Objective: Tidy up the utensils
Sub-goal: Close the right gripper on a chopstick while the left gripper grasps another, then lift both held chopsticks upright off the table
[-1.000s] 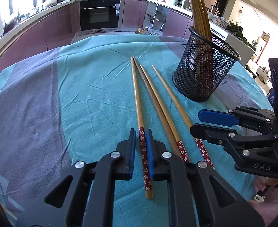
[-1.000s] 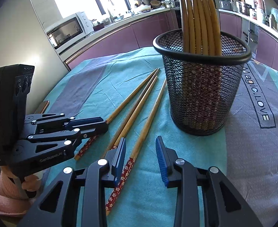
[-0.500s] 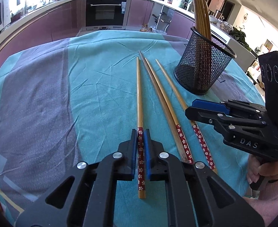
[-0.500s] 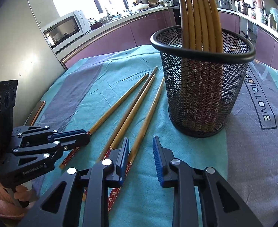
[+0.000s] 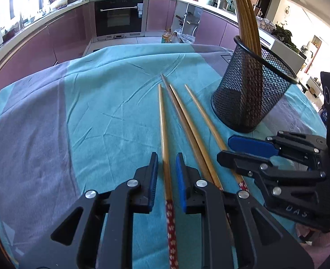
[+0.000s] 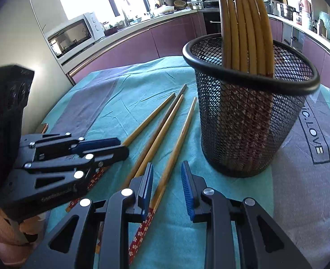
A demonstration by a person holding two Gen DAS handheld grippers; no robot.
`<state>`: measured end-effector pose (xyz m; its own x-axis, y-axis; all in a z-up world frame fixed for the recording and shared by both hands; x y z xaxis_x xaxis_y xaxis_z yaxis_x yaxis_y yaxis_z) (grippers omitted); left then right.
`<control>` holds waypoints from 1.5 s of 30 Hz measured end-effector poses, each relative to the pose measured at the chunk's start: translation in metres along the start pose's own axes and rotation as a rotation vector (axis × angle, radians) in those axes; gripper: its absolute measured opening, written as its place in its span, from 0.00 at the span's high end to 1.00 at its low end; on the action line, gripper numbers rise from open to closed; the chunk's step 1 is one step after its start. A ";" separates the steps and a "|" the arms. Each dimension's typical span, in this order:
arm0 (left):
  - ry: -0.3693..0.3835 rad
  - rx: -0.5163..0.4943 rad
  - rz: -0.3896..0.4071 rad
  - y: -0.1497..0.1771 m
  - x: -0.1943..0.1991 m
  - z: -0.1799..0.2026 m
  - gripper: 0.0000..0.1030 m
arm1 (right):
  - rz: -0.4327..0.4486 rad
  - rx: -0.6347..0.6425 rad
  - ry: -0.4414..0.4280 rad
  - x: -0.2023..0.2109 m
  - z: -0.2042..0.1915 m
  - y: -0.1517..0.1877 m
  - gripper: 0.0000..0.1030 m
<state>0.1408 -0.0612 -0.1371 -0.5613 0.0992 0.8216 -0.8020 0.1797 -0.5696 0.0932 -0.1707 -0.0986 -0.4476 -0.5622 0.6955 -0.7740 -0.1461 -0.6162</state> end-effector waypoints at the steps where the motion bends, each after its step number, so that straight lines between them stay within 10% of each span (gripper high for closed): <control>1: -0.002 0.001 -0.001 -0.003 -0.002 0.001 0.84 | 0.001 -0.001 0.002 -0.001 0.000 -0.001 0.77; 29: 0.034 0.035 0.021 0.002 0.013 0.002 0.93 | 0.081 -0.075 -0.083 0.018 0.004 0.001 0.94; 45: 0.062 -0.027 -0.027 0.007 0.000 0.012 0.92 | -0.027 -0.021 -0.079 0.002 -0.002 0.006 0.93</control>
<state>0.1327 -0.0713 -0.1411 -0.5253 0.1540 0.8369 -0.8104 0.2094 -0.5472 0.0870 -0.1711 -0.1005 -0.3906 -0.6208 0.6798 -0.7949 -0.1451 -0.5892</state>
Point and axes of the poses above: each gripper's, at about its wrist camera, not at the fingertips, and x roughly against the way its jaws point, z to its right, y to its underside, the point moved 2 cm from there along -x, roughly the way its jaws point, and after that the axes turned 10 degrees about -y, right-handed, at the moved point
